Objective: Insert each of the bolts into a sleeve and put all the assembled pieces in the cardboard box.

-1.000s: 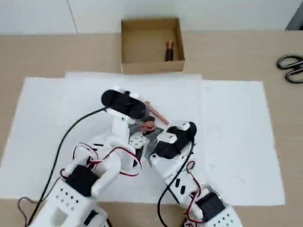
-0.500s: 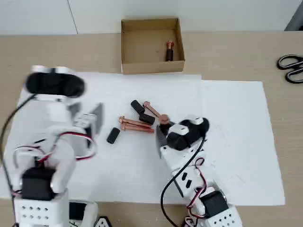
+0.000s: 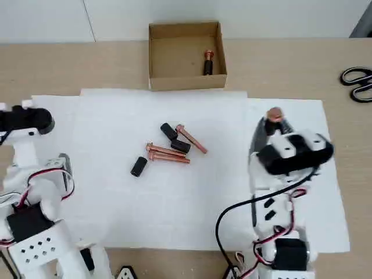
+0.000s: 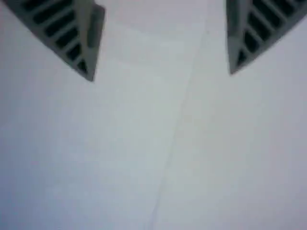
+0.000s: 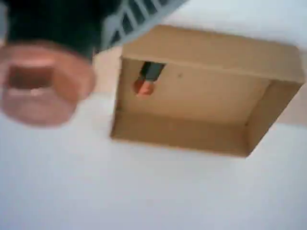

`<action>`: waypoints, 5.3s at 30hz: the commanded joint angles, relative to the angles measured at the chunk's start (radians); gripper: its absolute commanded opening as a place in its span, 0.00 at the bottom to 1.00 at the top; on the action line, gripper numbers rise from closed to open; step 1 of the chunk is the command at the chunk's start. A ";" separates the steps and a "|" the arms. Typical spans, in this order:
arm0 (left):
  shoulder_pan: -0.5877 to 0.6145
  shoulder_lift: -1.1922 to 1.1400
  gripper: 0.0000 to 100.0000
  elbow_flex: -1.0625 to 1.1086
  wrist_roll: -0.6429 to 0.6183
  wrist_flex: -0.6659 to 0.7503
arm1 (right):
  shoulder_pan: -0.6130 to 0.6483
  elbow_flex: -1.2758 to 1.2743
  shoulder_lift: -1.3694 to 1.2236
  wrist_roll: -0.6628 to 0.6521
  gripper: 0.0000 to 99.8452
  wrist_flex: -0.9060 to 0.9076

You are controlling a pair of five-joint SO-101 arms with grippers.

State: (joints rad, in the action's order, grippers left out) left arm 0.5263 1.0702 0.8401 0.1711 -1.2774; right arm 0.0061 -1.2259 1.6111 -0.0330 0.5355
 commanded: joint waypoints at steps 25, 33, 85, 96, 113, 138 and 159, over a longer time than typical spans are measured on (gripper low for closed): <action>-0.028 0.012 0.17 0.065 -0.002 -0.046 | 0.199 1.381 -1.844 -0.002 0.00 -0.398; -0.028 0.012 0.17 0.065 -0.002 -0.072 | 0.243 1.634 -2.173 -0.002 0.00 -0.472; -0.029 0.011 0.17 0.070 -0.006 -0.084 | 0.340 1.961 -1.848 0.149 0.18 1.024; -0.002 0.012 0.17 0.064 0.000 -0.106 | 0.530 1.955 -1.834 0.384 0.18 1.127; 0.213 0.012 0.17 0.047 0.078 -0.114 | 0.687 1.777 -1.965 0.649 0.19 1.099; 0.213 0.012 0.17 0.048 0.078 -0.112 | 0.848 1.780 -2.216 1.002 0.18 0.938; 0.213 0.011 0.17 0.048 0.078 -0.112 | 0.851 1.778 -2.270 1.003 0.18 0.901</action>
State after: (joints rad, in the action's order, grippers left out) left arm 0.7365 1.0687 0.9152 0.2417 -1.3863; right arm 0.8500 0.5447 -0.6536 0.9613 1.4469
